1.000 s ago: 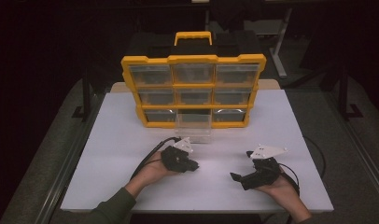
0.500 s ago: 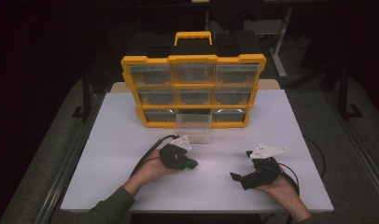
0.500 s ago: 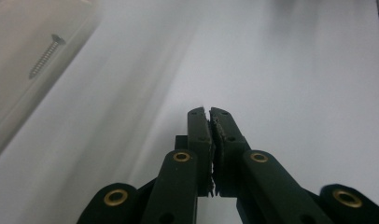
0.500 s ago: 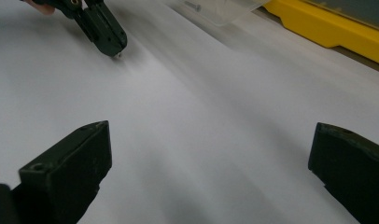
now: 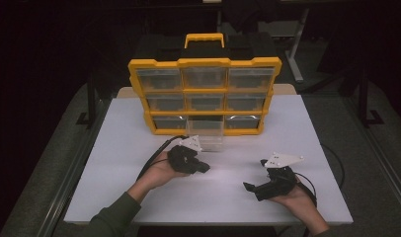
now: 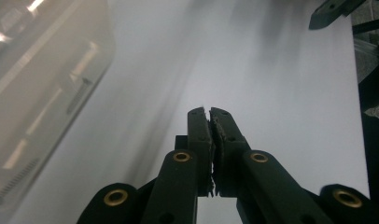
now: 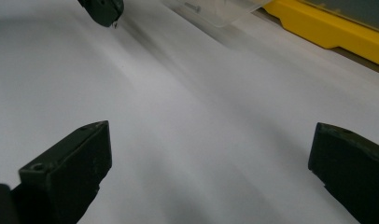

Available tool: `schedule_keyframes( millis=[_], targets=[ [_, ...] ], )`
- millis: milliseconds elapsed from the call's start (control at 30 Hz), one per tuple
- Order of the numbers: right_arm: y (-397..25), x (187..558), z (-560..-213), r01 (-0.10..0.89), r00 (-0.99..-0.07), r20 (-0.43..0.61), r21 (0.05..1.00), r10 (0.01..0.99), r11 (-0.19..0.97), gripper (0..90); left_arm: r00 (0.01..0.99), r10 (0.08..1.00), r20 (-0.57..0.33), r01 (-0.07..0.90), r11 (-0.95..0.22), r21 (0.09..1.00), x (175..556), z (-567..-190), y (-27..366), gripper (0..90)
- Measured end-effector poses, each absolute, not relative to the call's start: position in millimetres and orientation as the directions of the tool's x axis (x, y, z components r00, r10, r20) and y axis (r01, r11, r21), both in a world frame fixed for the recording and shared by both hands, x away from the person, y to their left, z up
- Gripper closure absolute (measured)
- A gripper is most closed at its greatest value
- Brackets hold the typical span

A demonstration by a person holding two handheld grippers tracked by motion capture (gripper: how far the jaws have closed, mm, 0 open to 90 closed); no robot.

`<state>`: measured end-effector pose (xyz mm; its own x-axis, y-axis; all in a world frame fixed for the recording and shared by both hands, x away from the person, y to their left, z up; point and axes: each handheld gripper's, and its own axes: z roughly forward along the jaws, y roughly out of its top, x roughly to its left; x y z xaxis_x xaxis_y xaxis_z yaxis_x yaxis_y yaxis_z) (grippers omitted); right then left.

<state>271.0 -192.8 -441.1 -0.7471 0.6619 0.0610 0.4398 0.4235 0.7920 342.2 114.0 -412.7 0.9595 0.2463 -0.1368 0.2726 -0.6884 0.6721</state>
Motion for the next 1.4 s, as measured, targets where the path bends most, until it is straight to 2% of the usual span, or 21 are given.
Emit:
schedule_keyframes(
  millis=[633,1400],
  targets=[
    [-193,271,-440,0.437,-0.748,0.06,0.794,0.661,0.422,0.0,0.97,0.225,-0.089,0.223,-0.691,0.687,356,-369,108,87.3],
    [-194,271,-440,0.437,-0.748,0.06,0.794,0.661,0.422,0.0,0.963,0.26,-0.076,0.236,-0.666,0.707,384,-337,110,87.4]
  ],
)
